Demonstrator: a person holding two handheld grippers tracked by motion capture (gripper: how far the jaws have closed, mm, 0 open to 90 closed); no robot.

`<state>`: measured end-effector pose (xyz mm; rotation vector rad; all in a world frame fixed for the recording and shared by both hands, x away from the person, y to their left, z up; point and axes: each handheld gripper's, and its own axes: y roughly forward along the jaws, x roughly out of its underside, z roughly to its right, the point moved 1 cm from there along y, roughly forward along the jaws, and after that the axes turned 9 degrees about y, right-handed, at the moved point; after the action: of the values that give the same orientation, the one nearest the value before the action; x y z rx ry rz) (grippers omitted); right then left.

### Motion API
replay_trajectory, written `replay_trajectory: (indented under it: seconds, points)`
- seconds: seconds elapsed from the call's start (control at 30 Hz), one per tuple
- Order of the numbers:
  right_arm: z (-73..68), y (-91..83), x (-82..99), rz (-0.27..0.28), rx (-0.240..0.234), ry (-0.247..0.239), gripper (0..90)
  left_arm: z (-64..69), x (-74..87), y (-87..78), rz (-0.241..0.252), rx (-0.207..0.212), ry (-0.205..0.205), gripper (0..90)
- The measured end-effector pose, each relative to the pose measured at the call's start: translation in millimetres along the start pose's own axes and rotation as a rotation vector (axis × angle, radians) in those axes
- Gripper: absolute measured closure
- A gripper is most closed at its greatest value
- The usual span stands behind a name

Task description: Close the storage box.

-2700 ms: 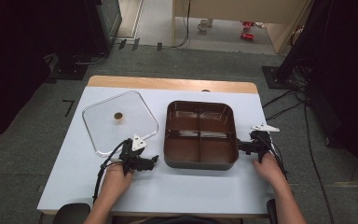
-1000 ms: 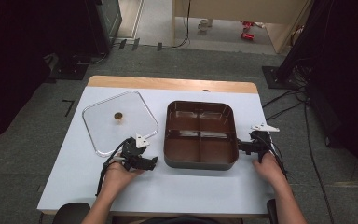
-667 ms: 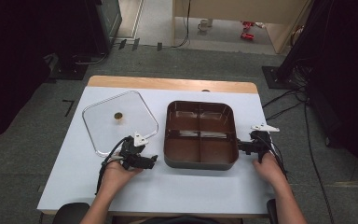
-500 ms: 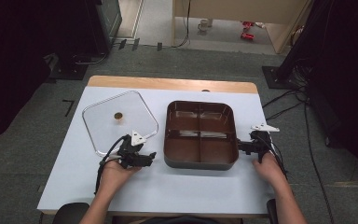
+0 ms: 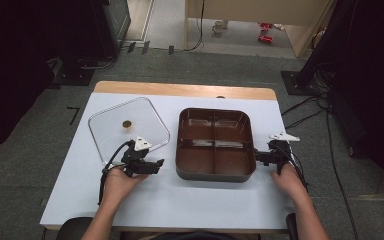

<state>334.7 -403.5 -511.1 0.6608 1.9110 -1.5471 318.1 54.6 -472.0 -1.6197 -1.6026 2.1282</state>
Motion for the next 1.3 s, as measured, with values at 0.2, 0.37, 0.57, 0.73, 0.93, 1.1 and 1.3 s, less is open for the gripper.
replay_trajectory:
  seconds: [0.2,0.37,0.57,0.73,0.93,1.1,1.3]
  points:
    - [0.0,0.0,0.0,0.0,0.0,0.0,12.2,-5.9,-4.0,-3.7,0.03,-0.018,0.024,31.1]
    - [0.0,0.0,0.0,0.0,0.0,0.0,12.2,-14.4,-8.4,-1.7,0.026,-0.015,0.01,31.4]
    - [0.0,0.0,0.0,0.0,0.0,-0.001,12.2,-23.0,-15.3,1.0,0.027,0.004,0.003,31.8]
    - [0.1,0.0,0.0,0.0,0.0,-0.001,12.2,-31.3,-19.4,2.4,0.015,0.023,-0.015,30.8]
    - [0.0,0.0,0.0,0.0,0.0,0.0,12.2,-41.8,-23.7,3.1,0.018,0.021,-0.016,31.9]
    - [0.1,0.0,0.0,0.0,0.0,-0.001,12.2,-52.9,-27.5,4.1,0.015,0.015,-0.016,32.6]
    - [0.2,-0.1,0.0,-0.001,0.001,-0.002,12.2,-66.2,-33.3,1.3,0.023,-0.001,-0.034,34.8]
